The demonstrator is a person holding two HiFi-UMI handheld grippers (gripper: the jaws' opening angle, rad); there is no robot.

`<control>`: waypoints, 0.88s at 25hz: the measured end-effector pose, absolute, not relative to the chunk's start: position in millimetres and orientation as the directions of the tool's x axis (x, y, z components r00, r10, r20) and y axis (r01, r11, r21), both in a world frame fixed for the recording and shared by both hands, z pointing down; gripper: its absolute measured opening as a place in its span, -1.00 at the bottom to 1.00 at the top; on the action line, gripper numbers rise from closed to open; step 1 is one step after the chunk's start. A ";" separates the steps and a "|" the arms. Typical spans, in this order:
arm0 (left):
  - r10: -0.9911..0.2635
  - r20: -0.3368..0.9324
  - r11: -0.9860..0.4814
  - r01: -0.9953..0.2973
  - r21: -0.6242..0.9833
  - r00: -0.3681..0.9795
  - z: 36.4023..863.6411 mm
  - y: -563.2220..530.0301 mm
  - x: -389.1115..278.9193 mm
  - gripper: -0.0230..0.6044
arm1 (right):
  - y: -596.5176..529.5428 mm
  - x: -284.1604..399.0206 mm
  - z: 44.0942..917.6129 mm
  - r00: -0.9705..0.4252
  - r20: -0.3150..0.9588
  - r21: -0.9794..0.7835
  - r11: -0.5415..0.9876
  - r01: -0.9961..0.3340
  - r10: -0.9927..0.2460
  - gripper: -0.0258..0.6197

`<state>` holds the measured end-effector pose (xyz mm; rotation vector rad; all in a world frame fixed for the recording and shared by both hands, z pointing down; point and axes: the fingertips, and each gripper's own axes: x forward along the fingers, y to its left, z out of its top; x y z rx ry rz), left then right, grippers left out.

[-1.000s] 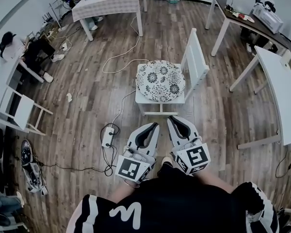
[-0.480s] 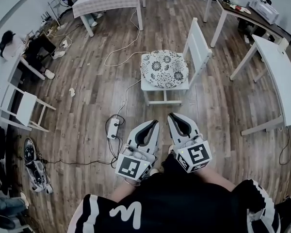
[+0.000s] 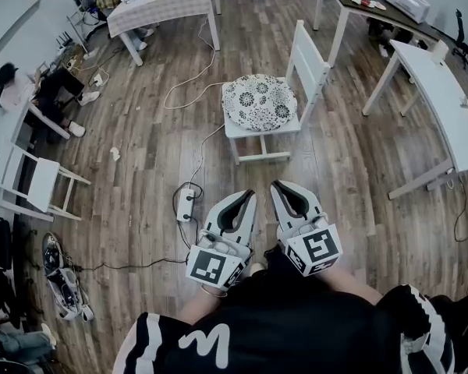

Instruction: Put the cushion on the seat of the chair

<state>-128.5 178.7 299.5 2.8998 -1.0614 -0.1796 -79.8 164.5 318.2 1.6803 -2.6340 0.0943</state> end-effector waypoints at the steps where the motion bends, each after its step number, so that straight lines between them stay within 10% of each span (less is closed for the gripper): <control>1: -0.642 -0.096 -0.767 -0.636 0.086 0.761 299.3 182.5 -129.7 -0.88 | 168.9 -81.1 318.4 -0.419 0.046 -0.038 0.417 -0.908 -0.907 -0.83; 22: -0.632 -0.118 -0.775 -0.624 0.105 0.766 298.2 209.5 -143.8 -0.88 | 205.7 -85.3 316.1 -0.385 0.032 0.008 0.386 -0.923 -0.922 -0.86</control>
